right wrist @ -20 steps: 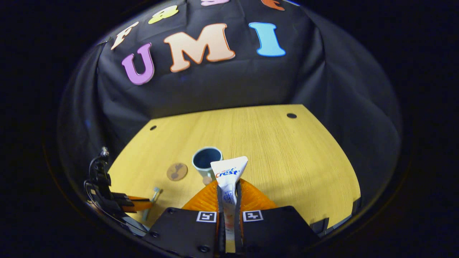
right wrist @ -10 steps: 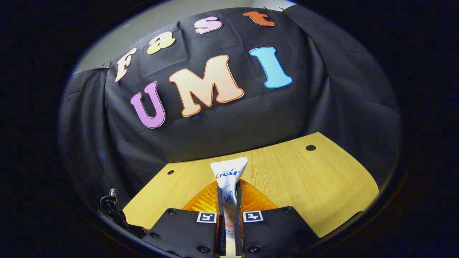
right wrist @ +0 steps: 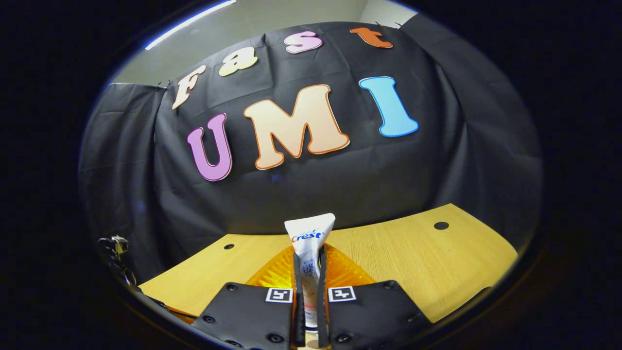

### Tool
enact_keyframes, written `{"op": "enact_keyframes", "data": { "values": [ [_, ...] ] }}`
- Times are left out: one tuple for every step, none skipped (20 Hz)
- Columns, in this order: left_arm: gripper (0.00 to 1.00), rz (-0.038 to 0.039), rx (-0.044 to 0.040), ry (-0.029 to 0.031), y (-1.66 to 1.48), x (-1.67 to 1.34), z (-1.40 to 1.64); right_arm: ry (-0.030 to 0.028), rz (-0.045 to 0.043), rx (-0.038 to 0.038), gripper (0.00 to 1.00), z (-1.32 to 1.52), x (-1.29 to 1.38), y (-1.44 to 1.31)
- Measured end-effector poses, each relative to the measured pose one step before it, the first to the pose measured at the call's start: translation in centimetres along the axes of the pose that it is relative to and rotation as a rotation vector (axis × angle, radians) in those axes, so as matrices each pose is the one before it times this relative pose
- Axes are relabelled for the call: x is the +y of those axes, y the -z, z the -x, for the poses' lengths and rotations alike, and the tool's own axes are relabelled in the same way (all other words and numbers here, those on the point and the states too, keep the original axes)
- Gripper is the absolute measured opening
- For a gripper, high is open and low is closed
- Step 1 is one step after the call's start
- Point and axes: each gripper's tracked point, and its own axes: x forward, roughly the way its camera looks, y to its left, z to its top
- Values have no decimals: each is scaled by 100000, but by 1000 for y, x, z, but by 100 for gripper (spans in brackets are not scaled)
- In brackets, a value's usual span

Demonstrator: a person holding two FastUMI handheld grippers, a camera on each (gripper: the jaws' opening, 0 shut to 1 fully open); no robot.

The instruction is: Put the toothbrush and toothpaste on the desktop into the cup, then pick up the cup and place it on the coaster on the desktop.

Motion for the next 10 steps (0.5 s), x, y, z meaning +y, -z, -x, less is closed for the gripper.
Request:
{"op": "enact_keyframes", "data": {
  "values": [
    [0,-413,-2029,-754,-420,225,-260,-182,-1055,763,12,-294,-133,752],
    [0,-69,-1743,-433,-475,149,-132,422,48,325,12,-68,-274,596],
    [0,111,-1753,-18,-422,52,35,457,685,127,12,-143,-255,353],
    [0,316,-1316,227,-340,-104,-56,522,728,-31,12,26,-120,357],
    [0,169,-743,235,-187,-39,-70,327,470,-89,12,40,-130,353],
    [0,53,-697,368,-188,-179,3,304,546,365,12,55,-120,285],
    [0,-210,-300,434,-81,-137,6,226,489,391,12,85,-130,406],
    [0,-373,-220,299,-37,-149,-8,444,117,504,12,-91,-176,413],
    [0,-303,-738,1171,-323,-346,-185,322,-147,437,12,541,-106,437],
    [0,-239,-806,505,-309,-123,-68,285,479,-302,14,22,22,57]
  ]
}}
